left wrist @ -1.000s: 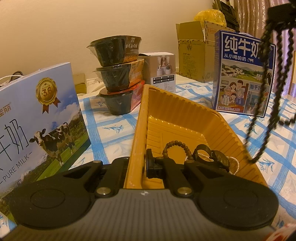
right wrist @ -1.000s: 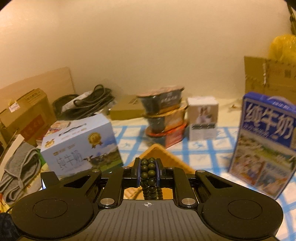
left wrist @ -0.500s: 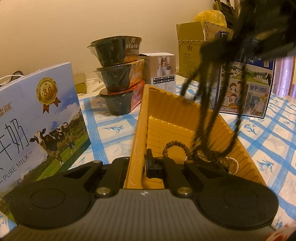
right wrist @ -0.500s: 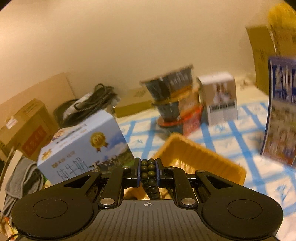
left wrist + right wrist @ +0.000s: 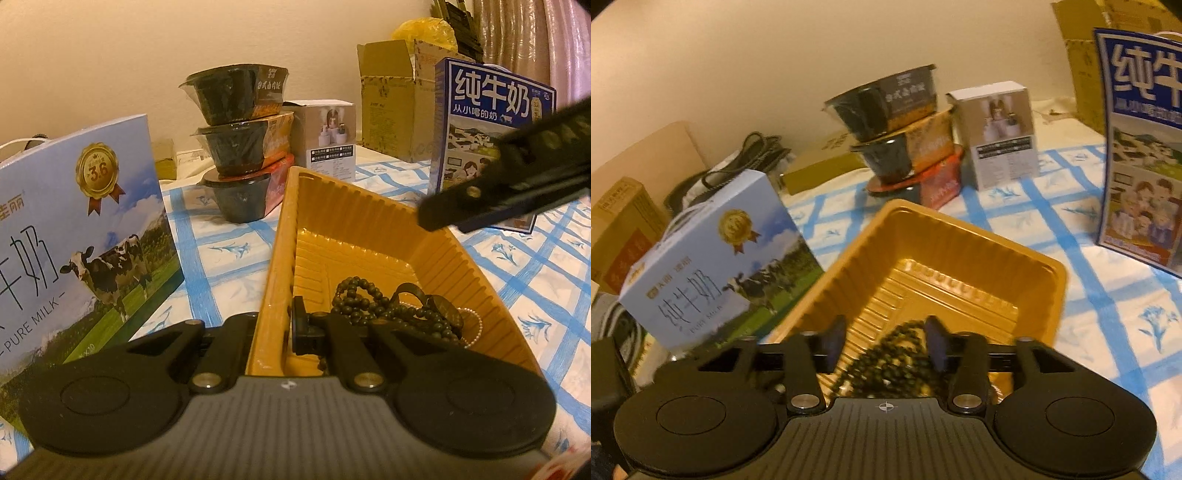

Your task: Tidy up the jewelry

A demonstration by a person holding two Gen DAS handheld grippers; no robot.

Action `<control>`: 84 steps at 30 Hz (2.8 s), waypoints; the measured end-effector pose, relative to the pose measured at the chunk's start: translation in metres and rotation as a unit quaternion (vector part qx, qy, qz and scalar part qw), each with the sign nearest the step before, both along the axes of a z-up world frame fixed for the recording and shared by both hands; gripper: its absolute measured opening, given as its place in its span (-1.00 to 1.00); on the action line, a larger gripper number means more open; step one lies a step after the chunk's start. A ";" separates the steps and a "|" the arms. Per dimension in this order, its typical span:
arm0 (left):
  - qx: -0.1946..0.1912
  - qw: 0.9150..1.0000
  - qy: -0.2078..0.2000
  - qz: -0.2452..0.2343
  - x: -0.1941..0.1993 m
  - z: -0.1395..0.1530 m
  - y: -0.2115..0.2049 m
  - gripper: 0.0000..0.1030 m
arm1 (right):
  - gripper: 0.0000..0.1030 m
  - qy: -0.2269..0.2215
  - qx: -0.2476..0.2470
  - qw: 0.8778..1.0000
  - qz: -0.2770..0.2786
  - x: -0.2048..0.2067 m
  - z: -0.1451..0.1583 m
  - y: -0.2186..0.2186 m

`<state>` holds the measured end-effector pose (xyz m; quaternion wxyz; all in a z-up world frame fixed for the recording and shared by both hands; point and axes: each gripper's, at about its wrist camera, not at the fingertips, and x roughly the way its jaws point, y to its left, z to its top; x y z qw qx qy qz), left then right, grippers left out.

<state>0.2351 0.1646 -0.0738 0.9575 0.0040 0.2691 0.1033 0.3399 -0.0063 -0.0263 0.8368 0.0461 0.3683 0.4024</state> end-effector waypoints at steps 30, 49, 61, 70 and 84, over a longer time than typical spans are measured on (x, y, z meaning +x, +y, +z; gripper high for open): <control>-0.151 0.986 0.049 0.057 -0.026 -0.028 0.062 -0.25 | 0.53 -0.040 -0.074 0.995 -0.052 -0.052 -0.048 -0.057; -0.063 0.997 0.028 0.034 -0.096 0.085 -0.037 0.64 | 0.55 -0.042 -0.091 0.984 -0.148 -0.127 -0.002 -0.121; -0.060 0.998 0.031 -0.011 -0.145 0.114 -0.108 0.84 | 0.55 -0.040 -0.101 0.976 -0.191 -0.190 0.026 -0.165; -0.050 0.996 0.061 -0.035 -0.180 0.117 -0.146 0.84 | 0.55 -0.010 -0.073 0.977 -0.200 -0.229 0.040 -0.190; -0.062 0.995 0.071 -0.045 -0.211 0.109 -0.172 0.84 | 0.55 -0.021 -0.071 0.978 -0.194 -0.275 0.040 -0.208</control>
